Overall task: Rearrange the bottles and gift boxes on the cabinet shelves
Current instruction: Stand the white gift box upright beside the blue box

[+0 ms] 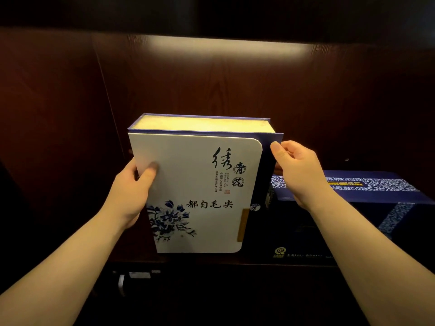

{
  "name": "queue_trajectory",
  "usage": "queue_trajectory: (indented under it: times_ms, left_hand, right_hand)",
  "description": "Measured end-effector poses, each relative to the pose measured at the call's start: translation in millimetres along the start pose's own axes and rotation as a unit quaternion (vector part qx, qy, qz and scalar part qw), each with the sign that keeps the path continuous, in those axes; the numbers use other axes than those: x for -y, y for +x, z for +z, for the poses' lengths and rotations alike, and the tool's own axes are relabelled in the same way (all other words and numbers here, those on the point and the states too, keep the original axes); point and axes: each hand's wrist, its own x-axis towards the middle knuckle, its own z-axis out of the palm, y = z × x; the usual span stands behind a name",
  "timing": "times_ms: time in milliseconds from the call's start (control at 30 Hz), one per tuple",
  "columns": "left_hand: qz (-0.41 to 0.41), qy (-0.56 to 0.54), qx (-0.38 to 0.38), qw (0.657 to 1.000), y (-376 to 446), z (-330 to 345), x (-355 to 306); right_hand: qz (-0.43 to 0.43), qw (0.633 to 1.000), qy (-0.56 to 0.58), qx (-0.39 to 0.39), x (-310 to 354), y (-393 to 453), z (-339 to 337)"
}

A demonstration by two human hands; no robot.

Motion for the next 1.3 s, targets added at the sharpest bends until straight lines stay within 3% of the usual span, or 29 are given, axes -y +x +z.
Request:
queue_trajectory:
  times_ms: [1300]
  left_hand:
    - [-0.016,0.029,0.001,0.999,-3.6,15.3,-2.4]
  right_hand:
    - [-0.004,1.0,-0.006,0.023,5.1,-6.4,-23.4]
